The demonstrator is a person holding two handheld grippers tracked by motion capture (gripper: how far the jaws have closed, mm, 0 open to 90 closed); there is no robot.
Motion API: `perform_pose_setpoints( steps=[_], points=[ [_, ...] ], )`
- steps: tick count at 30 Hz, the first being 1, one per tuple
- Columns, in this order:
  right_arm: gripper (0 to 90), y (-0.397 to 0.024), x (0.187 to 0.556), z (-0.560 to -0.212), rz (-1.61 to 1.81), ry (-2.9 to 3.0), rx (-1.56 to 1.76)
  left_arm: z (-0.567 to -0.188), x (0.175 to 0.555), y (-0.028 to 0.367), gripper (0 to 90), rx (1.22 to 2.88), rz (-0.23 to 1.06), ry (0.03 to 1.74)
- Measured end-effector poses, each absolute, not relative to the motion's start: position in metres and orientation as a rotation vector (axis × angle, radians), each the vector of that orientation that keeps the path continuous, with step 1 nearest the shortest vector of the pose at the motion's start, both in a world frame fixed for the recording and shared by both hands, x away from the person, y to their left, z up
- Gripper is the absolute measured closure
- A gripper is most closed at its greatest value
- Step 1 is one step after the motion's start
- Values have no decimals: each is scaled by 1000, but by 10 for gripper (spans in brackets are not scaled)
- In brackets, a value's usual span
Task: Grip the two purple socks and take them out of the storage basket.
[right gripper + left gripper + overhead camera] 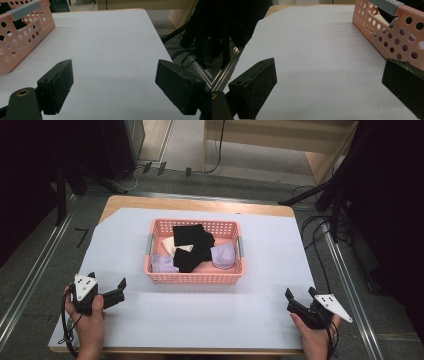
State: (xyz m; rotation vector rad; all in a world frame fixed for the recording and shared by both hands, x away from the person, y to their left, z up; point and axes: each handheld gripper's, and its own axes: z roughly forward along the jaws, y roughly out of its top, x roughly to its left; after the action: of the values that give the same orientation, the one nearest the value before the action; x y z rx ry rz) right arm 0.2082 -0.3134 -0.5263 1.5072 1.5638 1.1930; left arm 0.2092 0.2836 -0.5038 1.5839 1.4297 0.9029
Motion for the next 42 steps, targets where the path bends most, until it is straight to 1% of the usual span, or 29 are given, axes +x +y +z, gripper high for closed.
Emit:
perform_pose_setpoints(
  steps=[3,9,15,16,17,19,23,24,27,30,31,34,35,36,40,42],
  points=[
    [201,-310,208,-526,1157,1557,1504,-504,209,283,5,1581,905,1422],
    [238,-301,208,-523,1146,1546,1484,-504,208,284,5,1580,908,1417],
    [324,-279,206,-506,1205,1557,1436,-504,207,284,5,1583,919,1409],
    [324,-279,206,-506,1205,1557,1436,-504,207,284,5,1584,920,1408],
    [353,-270,208,-500,1239,1575,1438,-504,206,284,5,1585,921,1407],
    [360,-266,208,-498,1237,1579,1434,-504,206,284,5,1579,919,1404],
    [379,-245,214,-488,1250,1606,1400,-504,206,284,5,1572,920,1406],
    [401,-235,218,-484,1250,1627,1390,-504,206,284,5,1573,919,1406],
    [415,-225,221,-481,1247,1643,1374,-504,206,284,5,1573,920,1408],
    [442,-205,231,-476,1257,1668,1367,-504,206,284,5,1566,917,1410],
    [442,-205,231,-476,1257,1668,1367,-504,206,284,5,1566,917,1410],
    [445,-182,242,-470,1261,1722,1350,-504,206,284,5,1571,921,1403],
    [445,-182,242,-470,1261,1722,1350,-504,206,284,5,1571,921,1403],
    [444,-172,246,-467,1256,1746,1345,-504,206,284,5,1571,920,1403],
    [446,-158,251,-464,1279,1770,1343,-504,206,284,6,1570,922,1403],
    [449,-143,258,-463,1283,1809,1337,-504,206,284,6,1570,918,1404]
  ],
)
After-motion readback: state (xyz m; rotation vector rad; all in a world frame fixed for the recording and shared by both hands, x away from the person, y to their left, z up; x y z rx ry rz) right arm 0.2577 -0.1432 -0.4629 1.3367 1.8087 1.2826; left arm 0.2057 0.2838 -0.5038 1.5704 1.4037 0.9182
